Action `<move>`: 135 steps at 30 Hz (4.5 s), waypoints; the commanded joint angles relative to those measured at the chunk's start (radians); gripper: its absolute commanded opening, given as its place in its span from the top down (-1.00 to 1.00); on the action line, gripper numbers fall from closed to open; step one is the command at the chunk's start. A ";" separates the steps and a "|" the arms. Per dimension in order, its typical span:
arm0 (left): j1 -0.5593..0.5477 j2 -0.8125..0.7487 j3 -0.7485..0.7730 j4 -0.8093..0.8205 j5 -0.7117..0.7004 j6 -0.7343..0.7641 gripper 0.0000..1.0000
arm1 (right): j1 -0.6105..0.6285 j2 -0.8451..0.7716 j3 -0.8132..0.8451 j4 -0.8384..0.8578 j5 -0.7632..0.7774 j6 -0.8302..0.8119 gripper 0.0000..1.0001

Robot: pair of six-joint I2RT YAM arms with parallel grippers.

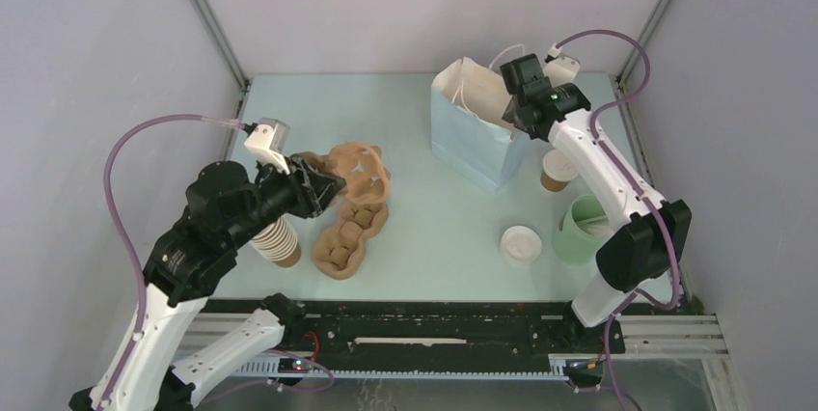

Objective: Pack the takeout coffee

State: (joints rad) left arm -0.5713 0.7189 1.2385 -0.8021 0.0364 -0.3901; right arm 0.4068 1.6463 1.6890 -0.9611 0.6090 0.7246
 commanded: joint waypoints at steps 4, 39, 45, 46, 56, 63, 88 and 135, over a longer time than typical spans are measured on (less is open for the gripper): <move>-0.002 -0.012 -0.020 0.018 -0.008 0.039 0.95 | -0.032 0.020 0.066 -0.008 0.025 0.012 -0.29; -0.005 0.027 0.101 -0.096 -0.127 0.051 1.00 | 0.211 -0.251 -0.385 0.928 -0.155 -0.762 1.00; -0.107 0.111 0.156 -0.102 -0.215 0.051 1.00 | 0.274 -0.348 -0.546 1.071 -0.165 -0.756 1.00; -0.142 0.133 0.185 -0.119 -0.266 0.062 1.00 | 0.274 -0.354 -0.560 1.090 -0.163 -0.752 1.00; -0.400 0.488 0.440 -0.325 -0.737 -0.075 1.00 | 0.329 -0.359 -0.564 1.036 0.039 -0.619 1.00; -0.470 0.616 0.532 -0.395 -0.924 -0.210 0.98 | 0.373 -0.378 -0.565 0.985 0.114 -0.445 1.00; -0.591 0.841 0.707 -0.602 -0.988 -0.545 1.00 | 0.429 -0.433 -0.563 0.826 0.326 -0.115 1.00; -0.344 0.197 0.006 0.576 -0.068 -0.586 1.00 | 0.379 -0.331 -0.349 0.405 0.201 0.050 0.97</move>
State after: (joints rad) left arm -1.0042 0.9463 1.4052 -0.5842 -0.1978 -0.7990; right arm 0.7864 1.3434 1.3216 -0.5800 0.8143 0.7258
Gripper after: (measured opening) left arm 0.425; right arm 0.012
